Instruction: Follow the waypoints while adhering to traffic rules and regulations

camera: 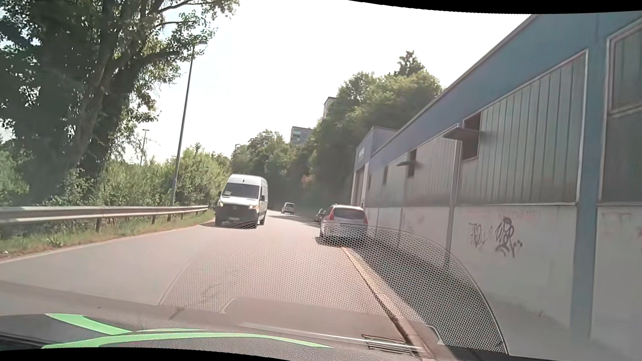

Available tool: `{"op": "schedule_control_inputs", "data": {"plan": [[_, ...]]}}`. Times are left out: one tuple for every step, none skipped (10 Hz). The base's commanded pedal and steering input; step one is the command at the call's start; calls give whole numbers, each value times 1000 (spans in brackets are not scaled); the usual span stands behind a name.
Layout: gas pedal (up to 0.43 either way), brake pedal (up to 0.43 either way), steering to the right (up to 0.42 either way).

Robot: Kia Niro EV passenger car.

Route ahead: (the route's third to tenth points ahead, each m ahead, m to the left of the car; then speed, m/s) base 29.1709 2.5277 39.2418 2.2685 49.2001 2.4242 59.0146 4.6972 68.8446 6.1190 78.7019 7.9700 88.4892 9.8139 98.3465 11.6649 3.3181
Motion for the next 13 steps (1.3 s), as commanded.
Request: {"op": "schedule_control_inputs", "data": {"plan": [[0,0,-6],[0,0,-6],[0,0,-6],[110,0,-10],[150,0,-14],[209,0,-22],[260,0,-33],[311,0,-44],[319,0,-59],[331,0,-79],[350,0,-102],[358,0,-125],[390,0,-142]]}}
